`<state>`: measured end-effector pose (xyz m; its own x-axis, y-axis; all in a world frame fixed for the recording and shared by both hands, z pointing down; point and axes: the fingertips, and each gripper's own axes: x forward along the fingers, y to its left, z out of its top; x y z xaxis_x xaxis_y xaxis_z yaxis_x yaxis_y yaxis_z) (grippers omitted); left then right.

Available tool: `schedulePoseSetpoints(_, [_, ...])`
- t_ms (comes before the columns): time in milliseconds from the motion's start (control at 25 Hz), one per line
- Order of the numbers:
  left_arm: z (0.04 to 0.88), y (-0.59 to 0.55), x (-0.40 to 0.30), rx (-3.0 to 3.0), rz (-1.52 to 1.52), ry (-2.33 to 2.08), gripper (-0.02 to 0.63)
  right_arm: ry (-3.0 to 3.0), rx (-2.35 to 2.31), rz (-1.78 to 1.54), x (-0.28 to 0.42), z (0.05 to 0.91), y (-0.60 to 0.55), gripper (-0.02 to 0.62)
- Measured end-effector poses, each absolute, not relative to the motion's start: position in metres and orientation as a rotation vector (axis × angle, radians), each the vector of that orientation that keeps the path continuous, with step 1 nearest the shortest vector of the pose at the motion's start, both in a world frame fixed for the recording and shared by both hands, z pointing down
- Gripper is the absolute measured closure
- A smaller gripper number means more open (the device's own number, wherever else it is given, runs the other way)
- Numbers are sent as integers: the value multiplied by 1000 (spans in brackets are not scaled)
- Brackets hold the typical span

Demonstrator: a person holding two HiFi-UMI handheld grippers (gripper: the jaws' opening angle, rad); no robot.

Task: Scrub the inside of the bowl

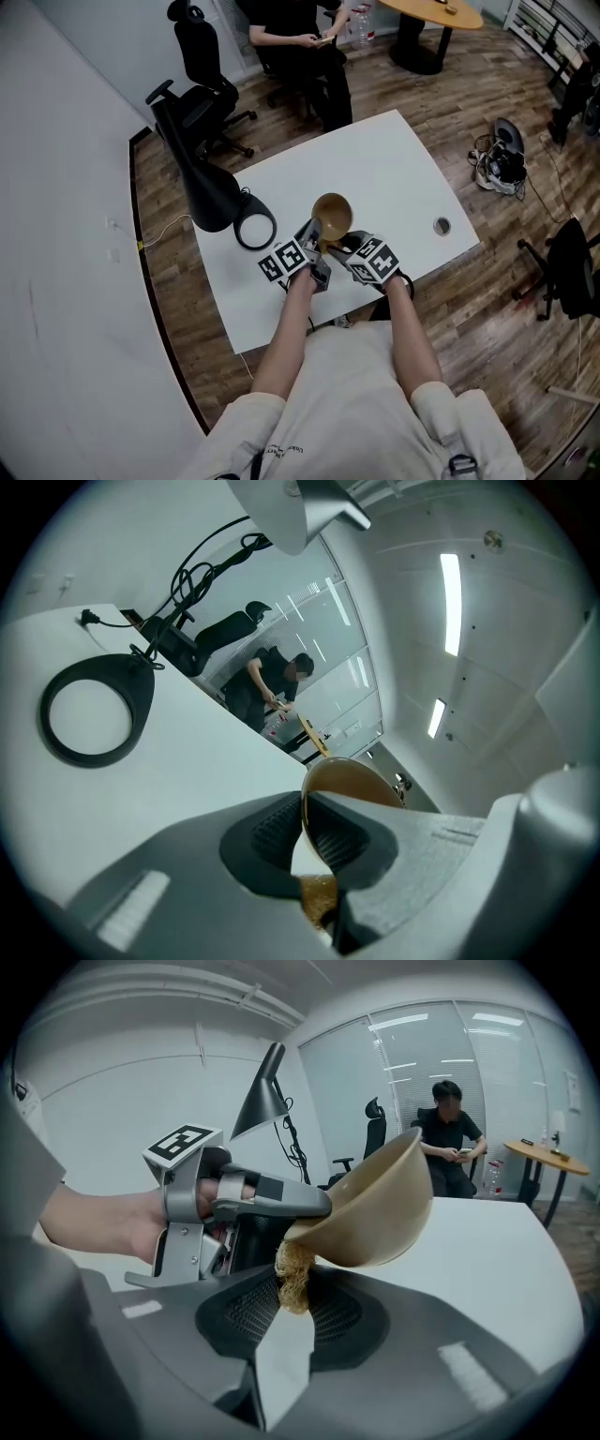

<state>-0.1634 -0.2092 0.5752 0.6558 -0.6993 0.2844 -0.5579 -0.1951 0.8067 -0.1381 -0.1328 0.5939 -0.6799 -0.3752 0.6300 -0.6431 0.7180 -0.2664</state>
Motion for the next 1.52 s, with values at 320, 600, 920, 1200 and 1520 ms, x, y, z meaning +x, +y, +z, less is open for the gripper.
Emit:
schedulePoseSetpoints(320, [598, -205, -165, 1944, 22, -1045, 584, -2329, 916, 687, -93, 596, -120, 489])
schedulePoseSetpoints(600, [623, -194, -149, 2006, 235, -1001, 584, -2246, 1242, 777, -36, 599, -121, 491])
schedulePoseSetpoints(920, [670, -176, -139, 1948, 457, -998, 588, -2131, 1434, 850, 9, 607, -113, 491])
schedulePoseSetpoints(1200, [683, -172, -135, 1921, 495, -1038, 586, -2071, 1459, 829, 13, 607, -99, 491])
schedulePoseSetpoints(1520, [682, -172, -133, 1905, 488, -1083, 549, -2090, 1453, 873, 9, 614, -90, 489])
